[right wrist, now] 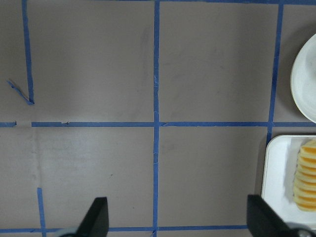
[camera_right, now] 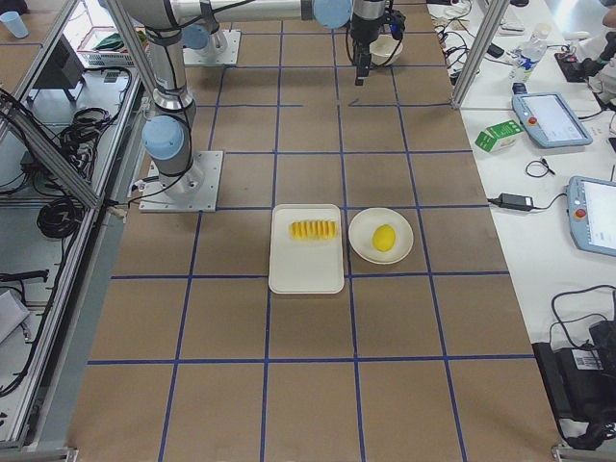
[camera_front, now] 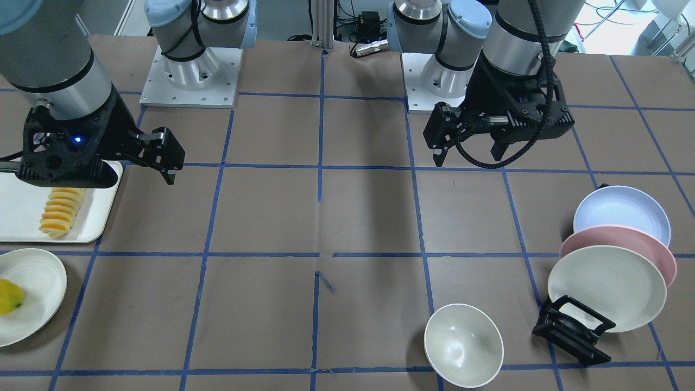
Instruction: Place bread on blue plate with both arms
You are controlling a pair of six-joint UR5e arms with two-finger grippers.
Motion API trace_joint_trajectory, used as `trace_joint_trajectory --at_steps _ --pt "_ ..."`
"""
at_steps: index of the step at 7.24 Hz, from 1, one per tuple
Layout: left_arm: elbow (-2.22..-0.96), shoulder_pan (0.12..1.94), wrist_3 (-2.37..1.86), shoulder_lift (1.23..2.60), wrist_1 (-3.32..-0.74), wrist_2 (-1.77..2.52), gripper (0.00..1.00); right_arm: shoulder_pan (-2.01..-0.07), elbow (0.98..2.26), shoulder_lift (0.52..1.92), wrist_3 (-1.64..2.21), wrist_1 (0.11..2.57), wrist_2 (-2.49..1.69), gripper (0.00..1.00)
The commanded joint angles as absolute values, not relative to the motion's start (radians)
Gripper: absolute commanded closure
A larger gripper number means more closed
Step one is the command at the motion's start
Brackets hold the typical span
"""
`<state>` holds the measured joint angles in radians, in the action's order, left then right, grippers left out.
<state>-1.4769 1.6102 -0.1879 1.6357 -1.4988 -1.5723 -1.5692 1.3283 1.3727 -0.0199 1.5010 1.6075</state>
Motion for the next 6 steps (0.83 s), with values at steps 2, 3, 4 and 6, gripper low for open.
trace_joint_trajectory --at_steps 2,3,4,6 --pt "-1.476 1.611 -0.186 1.64 -1.496 -1.571 0.0 -1.563 1.333 1.365 -0.018 1.506 1.614 0.0" --pt "-1.474 1.611 -0.186 1.64 -1.497 -1.566 0.0 -1.533 1.339 1.364 -0.026 1.5 1.624 0.0" --pt "-1.474 1.611 -0.186 1.641 -1.497 -1.566 0.0 -1.507 1.356 1.368 -0.02 1.494 1.615 0.0" --pt "-1.474 1.612 -0.186 1.641 -1.496 -1.565 0.0 -1.494 1.364 1.374 -0.021 1.491 1.621 0.0"
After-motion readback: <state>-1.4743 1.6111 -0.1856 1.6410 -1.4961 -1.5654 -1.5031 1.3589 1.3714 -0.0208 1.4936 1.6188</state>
